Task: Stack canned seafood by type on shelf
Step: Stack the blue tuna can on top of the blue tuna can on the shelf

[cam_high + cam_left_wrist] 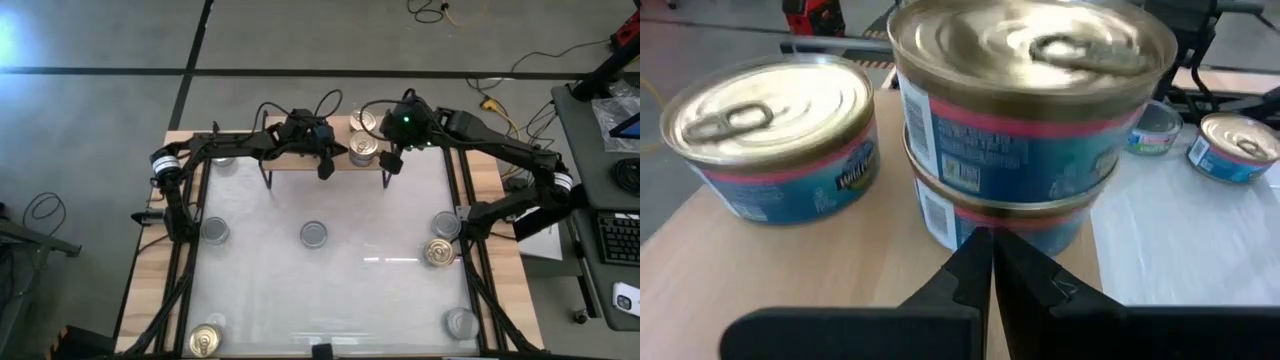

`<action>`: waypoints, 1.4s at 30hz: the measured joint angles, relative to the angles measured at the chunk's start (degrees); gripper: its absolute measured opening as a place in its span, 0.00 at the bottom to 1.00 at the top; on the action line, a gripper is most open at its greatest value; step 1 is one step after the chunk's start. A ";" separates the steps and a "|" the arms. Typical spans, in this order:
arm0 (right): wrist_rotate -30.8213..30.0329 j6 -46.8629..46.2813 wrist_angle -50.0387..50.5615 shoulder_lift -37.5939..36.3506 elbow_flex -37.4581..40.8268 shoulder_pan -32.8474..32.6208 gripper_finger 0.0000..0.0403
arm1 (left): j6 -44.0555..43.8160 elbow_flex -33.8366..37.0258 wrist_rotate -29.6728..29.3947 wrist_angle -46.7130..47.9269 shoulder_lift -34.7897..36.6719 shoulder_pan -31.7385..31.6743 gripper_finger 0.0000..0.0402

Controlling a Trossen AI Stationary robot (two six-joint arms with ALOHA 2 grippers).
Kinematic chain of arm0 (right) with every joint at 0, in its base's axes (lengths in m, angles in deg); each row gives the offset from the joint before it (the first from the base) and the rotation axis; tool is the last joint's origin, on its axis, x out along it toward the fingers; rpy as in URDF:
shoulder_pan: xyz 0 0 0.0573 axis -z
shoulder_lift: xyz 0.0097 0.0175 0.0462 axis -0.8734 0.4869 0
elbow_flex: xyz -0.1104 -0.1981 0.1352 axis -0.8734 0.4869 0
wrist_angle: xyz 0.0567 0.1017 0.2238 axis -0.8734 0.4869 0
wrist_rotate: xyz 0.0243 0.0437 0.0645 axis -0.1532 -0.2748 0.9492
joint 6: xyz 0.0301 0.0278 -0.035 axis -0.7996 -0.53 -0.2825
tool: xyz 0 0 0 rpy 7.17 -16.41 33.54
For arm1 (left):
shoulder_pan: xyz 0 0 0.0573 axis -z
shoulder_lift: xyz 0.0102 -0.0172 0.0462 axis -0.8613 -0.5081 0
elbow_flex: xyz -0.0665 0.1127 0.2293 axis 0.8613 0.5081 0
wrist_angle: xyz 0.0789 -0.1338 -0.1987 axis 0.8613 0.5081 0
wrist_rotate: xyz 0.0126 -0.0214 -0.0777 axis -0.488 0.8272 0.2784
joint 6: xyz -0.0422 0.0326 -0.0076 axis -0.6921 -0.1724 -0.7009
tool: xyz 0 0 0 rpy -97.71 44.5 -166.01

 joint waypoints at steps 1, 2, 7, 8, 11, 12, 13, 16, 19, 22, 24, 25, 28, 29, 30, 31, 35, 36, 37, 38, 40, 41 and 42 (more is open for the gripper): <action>-0.01 -0.34 -1.66 -0.01 0.08 -0.01 0.99 | -0.01 0.01 -0.02 0.40 0.29 0.00 0.00; -0.02 -0.86 -3.38 -0.01 0.21 0.01 0.99 | 0.00 0.01 -0.01 1.10 0.83 0.00 0.00; -3.88 -1.19 -7.39 1.01 0.53 0.01 0.99 | 0.85 0.01 -0.01 5.92 5.86 0.11 0.00; -4.64 -1.06 -7.22 1.36 0.53 0.03 0.99 | 1.04 0.01 0.00 7.30 7.01 0.23 0.00; -5.85 -0.94 -7.04 2.83 0.64 0.35 0.99 | 1.66 0.01 0.04 12.15 11.09 0.48 0.00; -5.89 -0.93 -6.82 3.38 0.64 0.40 0.99 | 1.95 0.01 0.04 13.52 12.46 0.50 0.00; -5.88 -0.96 -6.74 3.80 0.64 0.42 0.99 | 2.21 0.01 0.04 15.30 14.01 0.50 0.00; -6.05 -0.33 -6.99 4.18 0.64 0.51 0.99 | 2.78 0.37 0.02 18.69 17.88 0.50 0.00; -6.04 0.07 -7.03 4.11 0.64 0.57 0.99 | 2.89 1.36 -0.01 20.21 21.43 0.48 0.00; -6.06 0.15 -6.79 3.82 0.64 0.89 0.99 | 3.15 3.35 0.00 20.83 24.85 0.48 0.00; -6.22 0.19 -6.70 3.72 0.64 0.91 0.99 | 3.26 4.58 -0.04 21.34 26.86 0.28 0.00; -6.23 0.19 -6.74 3.72 0.64 0.91 0.99 | 3.07 4.81 -0.04 22.49 27.66 0.09 0.00; -6.24 0.19 -6.83 3.72 0.64 0.88 0.99 | 2.26 4.82 -0.34 25.81 29.72 -0.24 0.00; -6.26 0.19 -6.89 3.72 0.64 0.88 0.99 | 2.17 4.82 -0.40 26.99 30.24 -0.26 0.00; -6.26 0.19 -6.91 3.72 0.64 0.88 0.99 | 2.15 4.82 -0.43 28.03 30.62 -0.26 0.00; -6.26 0.19 -6.95 3.72 0.64 0.88 0.99 | 2.14 4.82 -0.42 29.46 30.99 -0.24 0.00; -6.27 0.21 -7.20 3.70 0.64 0.88 0.99 | 1.97 6.45 -0.42 31.95 31.90 -0.19 0.00; -6.29 0.21 -7.23 3.68 0.64 0.88 0.99 | 1.66 7.09 -0.42 31.89 32.08 -0.23 0.00; -6.34 0.21 -7.24 3.68 0.64 0.88 0.99 | 1.60 7.77 -0.44 31.25 32.20 -0.24 0.00; -6.53 0.21 -7.24 3.68 0.64 0.88 0.99 | 1.49 8.54 -0.44 30.47 32.38 -0.24 0.00; -7.98 0.21 -7.26 3.68 0.64 0.88 0.99 | 1.20 9.84 -0.46 29.58 32.71 -0.24 0.00; -9.04 0.24 -7.26 3.67 0.64 0.88 0.99 | 1.14 10.33 -0.45 29.08 32.81 -0.23 0.00; -10.00 0.45 -7.25 3.64 0.64 0.88 0.99 | 1.13 10.85 -0.46 28.37 32.96 -0.17 0.00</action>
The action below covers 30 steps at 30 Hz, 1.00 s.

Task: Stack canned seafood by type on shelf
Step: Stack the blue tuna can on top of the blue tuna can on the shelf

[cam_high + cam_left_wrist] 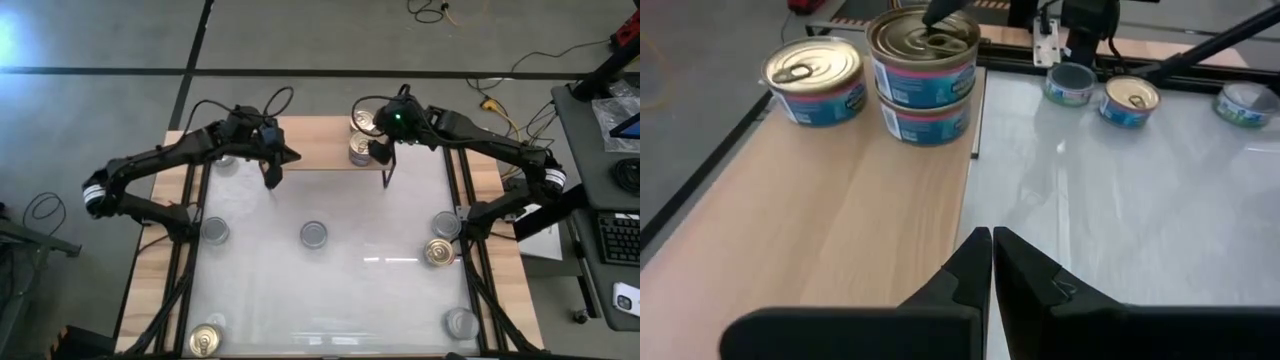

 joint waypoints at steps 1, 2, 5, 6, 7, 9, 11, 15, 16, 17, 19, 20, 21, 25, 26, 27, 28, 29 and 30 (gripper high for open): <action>-0.42 0.25 0.01 -0.01 0.00 0.01 0.99 | -0.02 0.56 0.00 -0.44 0.16 0.02 0.00; -0.47 0.40 -0.02 -0.03 0.00 0.02 0.99 | -0.15 1.14 0.00 -0.93 0.38 0.04 0.00; -0.46 1.00 -0.06 -0.20 0.00 0.00 0.99 | -0.18 1.87 0.00 -1.43 1.23 0.14 0.00; -0.44 0.99 -0.08 -0.38 -0.02 -0.02 0.99 | -0.36 1.89 -0.04 -1.36 1.84 0.38 0.00; -0.42 1.01 0.01 -0.57 -0.21 -0.02 0.99 | -0.67 1.89 -0.07 -1.07 2.63 0.80 0.00; -0.40 1.12 0.01 -1.13 -1.00 -0.02 0.99 | -1.67 1.87 -0.07 1.50 4.84 2.38 0.00; -0.43 1.55 0.01 -2.33 -2.04 -0.36 0.99 | -3.45 1.91 -0.07 5.50 7.38 5.13 0.00; -0.40 1.77 -0.17 -5.33 -4.10 -2.65 0.99 | -11.44 2.04 -1.71 16.93 12.14 13.28 0.00; -0.37 1.81 -0.18 -6.09 -4.39 -3.67 0.99 | -14.89 2.04 -3.17 20.34 12.96 15.63 0.00; -0.36 1.90 -0.24 -6.80 -4.57 -4.71 0.99 | -18.53 2.07 -4.78 23.84 13.67 17.98 0.00; -0.33 2.21 -0.52 -8.32 -4.59 -7.29 0.99 | -26.09 2.15 -8.29 30.54 14.78 22.87 0.00; -0.32 2.17 -0.52 -8.95 -4.59 -8.70 0.99 | -30.22 2.15 -10.27 33.47 15.20 25.58 0.00; -0.31 1.96 -0.52 -9.53 -4.59 -10.23 0.99 | -34.68 2.15 -11.77 36.02 15.48 28.24 0.00; -0.29 1.07 -0.66 -10.76 -4.18 -17.19 0.99 | -50.61 2.78 -13.61 40.74 15.69 39.53 0.00; -0.26 0.96 -0.91 -10.80 -3.96 -19.05 0.99 | -54.05 2.98 -13.68 40.57 15.49 42.50 0.00; -0.24 0.70 -1.00 -10.79 -3.75 -20.88 0.99 | -57.37 3.19 -13.70 40.51 15.15 45.53 0.00; -0.24 0.28 -1.00 -10.76 -3.47 -22.71 0.99 | -60.68 3.44 -13.70 40.51 14.66 48.60 0.00; -0.25 -0.22 -1.01 -10.67 -3.14 -24.61 0.99 | -63.84 3.70 -13.71 40.45 13.97 51.69 0.00; -0.30 -0.70 -1.14 -10.50 -2.75 -26.53 0.99 | -66.93 3.99 -13.77 40.33 13.23 54.68 0.00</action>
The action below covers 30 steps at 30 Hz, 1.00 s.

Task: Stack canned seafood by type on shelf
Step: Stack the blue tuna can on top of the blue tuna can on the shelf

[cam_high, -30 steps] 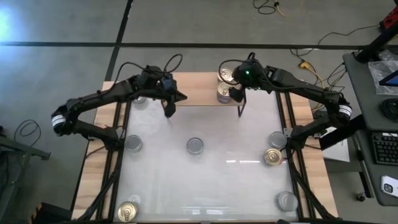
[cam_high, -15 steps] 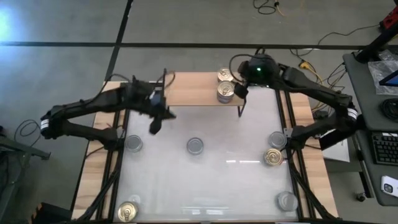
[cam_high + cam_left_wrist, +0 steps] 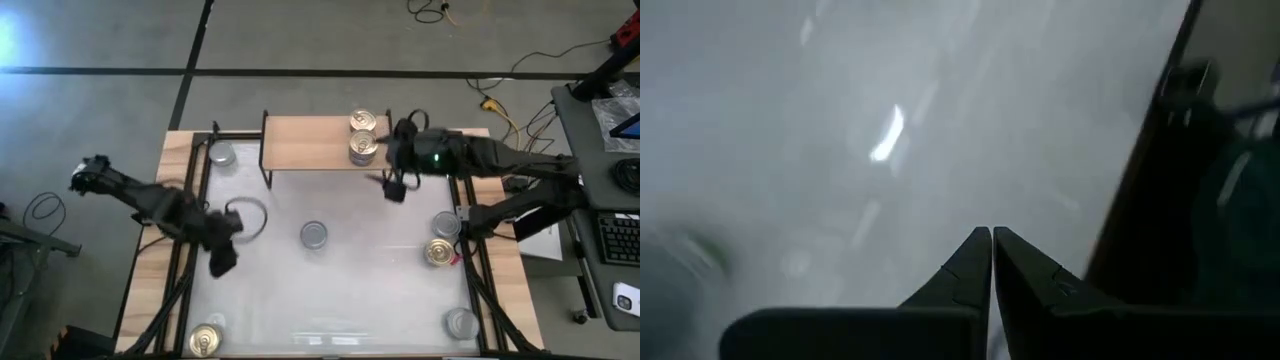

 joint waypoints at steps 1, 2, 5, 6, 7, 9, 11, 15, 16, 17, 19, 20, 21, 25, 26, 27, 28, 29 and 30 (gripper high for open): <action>-0.02 -0.85 -0.13 0.20 0.42 -1.88 0.99 | -3.10 0.33 -0.04 -0.09 -0.78 2.92 0.00; 0.01 -1.66 -0.18 0.54 0.80 -3.62 0.99 | -5.80 0.69 -0.02 -0.17 -1.62 5.75 0.00; -0.03 -5.63 -0.27 1.99 1.44 -8.76 0.99 | -13.91 2.39 1.82 -1.16 -4.22 12.77 0.00; -0.03 -6.88 -0.34 2.48 1.44 -10.21 0.99 | -16.95 3.13 2.69 -2.24 -5.23 14.95 0.00; -0.09 -7.99 -0.39 3.02 1.44 -11.63 0.99 | -19.83 3.70 3.66 -3.48 -6.25 16.93 0.00; -1.59 -10.25 -0.47 4.30 1.44 -14.14 0.99 | -24.18 4.55 5.05 -7.17 -8.65 20.55 0.00; -4.18 -12.42 -0.49 5.85 1.44 -16.21 0.99 | -27.50 5.15 5.36 -11.08 -11.61 23.54 0.00; -6.58 -16.82 -1.24 8.75 1.48 -19.38 0.99 | -31.21 5.19 6.85 -18.78 -17.65 27.25 0.00; -6.62 -17.85 -1.54 9.39 1.48 -20.03 0.99 | -32.07 5.13 7.81 -19.75 -19.25 27.95 0.00; -6.68 -18.65 -1.50 10.06 1.49 -20.68 0.99 | -32.92 5.03 9.15 -20.20 -20.86 28.54 0.00; -7.25 -19.50 -1.26 11.28 1.46 -21.94 0.99 | -34.11 4.62 12.49 -20.37 -23.81 29.16 0.00; -7.49 -19.54 -1.08 11.84 1.46 -22.60 0.99 | -34.49 4.45 14.15 -20.28 -25.14 29.29 0.00; -7.53 -19.50 -1.08 12.30 1.46 -23.16 0.99 | -34.63 4.28 15.86 -20.30 -26.37 29.29 0.00; -7.53 -19.16 -0.90 13.00 1.46 -24.43 0.99 | -33.16 3.85 21.68 -20.58 -29.10 28.00 0.00; -7.57 -19.13 -0.78 13.06 1.46 -24.54 0.99 | -32.30 3.84 22.43 -20.73 -29.40 27.37 0.00; -7.59 -19.13 -0.65 13.07 1.46 -24.59 0.99 | -31.61 3.85 23.06 -20.72 -29.62 26.66 0.00; -7.60 -19.14 -0.53 13.10 1.46 -24.66 0.99 | -30.79 3.91 23.51 -20.91 -29.79 25.91 0.00; -7.62 -19.12 -0.30 13.10 1.46 -24.68 0.99 | -30.14 4.04 24.00 -21.43 -29.88 25.07 0.00; -7.67 -19.09 0.06 13.10 1.46 -24.79 0.99 | -29.77 4.06 24.44 -21.95 -29.96 24.28 0.00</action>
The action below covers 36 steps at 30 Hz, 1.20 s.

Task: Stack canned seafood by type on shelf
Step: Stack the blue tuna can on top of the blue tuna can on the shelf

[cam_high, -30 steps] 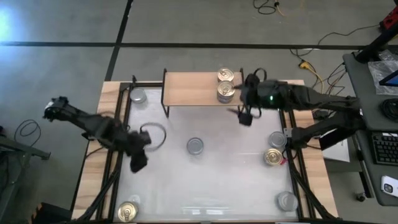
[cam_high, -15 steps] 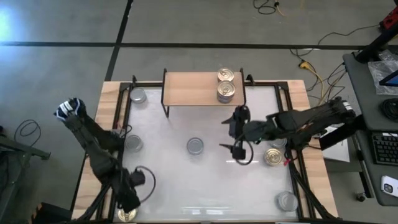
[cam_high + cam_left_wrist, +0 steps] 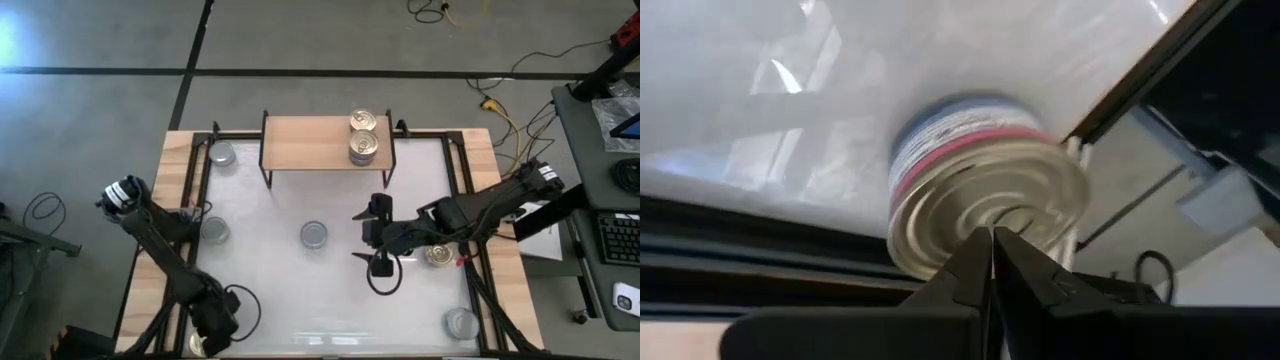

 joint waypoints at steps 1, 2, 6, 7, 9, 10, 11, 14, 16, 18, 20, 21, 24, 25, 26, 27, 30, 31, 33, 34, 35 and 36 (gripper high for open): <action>-0.03 0.01 0.30 -0.02 0.00 -0.06 0.99 | 0.27 0.02 0.07 -0.54 -0.06 -0.70 0.00; -0.02 0.01 0.43 -0.02 0.00 -0.07 0.99 | 0.45 0.02 0.24 -0.93 -0.07 -1.41 0.00; -0.01 0.01 0.43 -0.02 0.00 -0.44 0.99 | -1.17 0.05 3.84 -3.09 -0.95 -2.31 0.00; 0.01 0.01 0.54 -0.02 0.00 -0.51 0.99 | -1.84 0.07 5.51 -3.70 -1.30 -2.17 0.00; 0.00 -0.04 0.71 -0.02 0.00 -0.84 0.99 | -3.16 0.07 7.75 -4.49 -1.99 -1.57 0.00; 0.01 -0.12 0.69 -0.02 0.00 -1.02 0.99 | -3.54 0.07 8.40 -4.79 -2.47 -1.32 0.00; 0.03 -0.21 0.71 -0.02 0.00 -1.17 0.99 | -3.79 0.07 9.02 -5.16 -2.97 -1.19 0.00; 0.03 -0.36 0.79 -0.02 0.00 -1.65 0.99 | -4.00 0.07 9.83 -5.31 -4.68 -1.02 0.00; 0.08 -0.38 0.80 -0.02 0.00 -1.75 0.99 | -4.00 0.07 11.19 -5.38 -5.94 -1.02 0.00; 0.07 -0.57 0.79 -0.02 0.00 -1.75 0.99 | -3.77 0.07 12.92 -5.37 -7.22 -0.96 0.00; 0.08 -0.58 0.80 -0.02 0.02 -1.75 0.99 | -3.17 0.09 14.60 -5.36 -8.42 -0.96 0.00; 0.06 -0.58 0.80 -0.02 0.02 -1.74 0.99 | -2.47 0.09 15.03 -5.34 -8.87 -0.96 0.00; 0.06 -0.56 0.78 0.00 0.02 -1.73 0.99 | 1.29 0.09 13.89 -5.32 -9.81 -1.23 0.00; 0.06 -0.56 0.80 0.07 0.02 -1.73 0.99 | 2.68 0.03 13.50 -5.34 -10.01 -1.54 0.00; 0.06 -0.54 0.78 0.09 0.02 -1.73 0.99 | 4.15 -0.05 12.99 -5.40 -10.19 -1.89 0.00; 0.08 -0.56 0.78 0.09 0.04 -1.73 0.99 | 5.69 -0.12 12.43 -5.48 -10.35 -2.35 0.00; 0.08 -0.60 0.74 0.21 0.07 -1.73 0.99 | 9.71 -0.22 10.50 -5.78 -10.45 -3.94 0.00; 0.08 -0.60 0.74 0.29 0.08 -1.73 0.99 | 10.79 -0.33 9.43 -5.76 -10.32 -4.61 0.00; 0.09 -0.60 0.75 0.37 0.16 -1.73 0.99 | 13.25 -0.89 7.43 -5.71 -10.22 -6.03 0.00; 0.08 -0.60 0.68 0.54 0.17 -1.73 0.99 | 15.00 -1.34 6.11 -5.70 -10.19 -6.74 0.00; 0.08 -0.60 0.63 0.67 0.18 -1.71 0.99 | 16.82 -1.86 4.74 -5.73 -10.19 -7.42 0.00; 0.08 -0.60 0.59 0.89 0.22 -1.71 0.99 | 18.88 -2.38 3.15 -5.75 -10.20 -8.13 0.00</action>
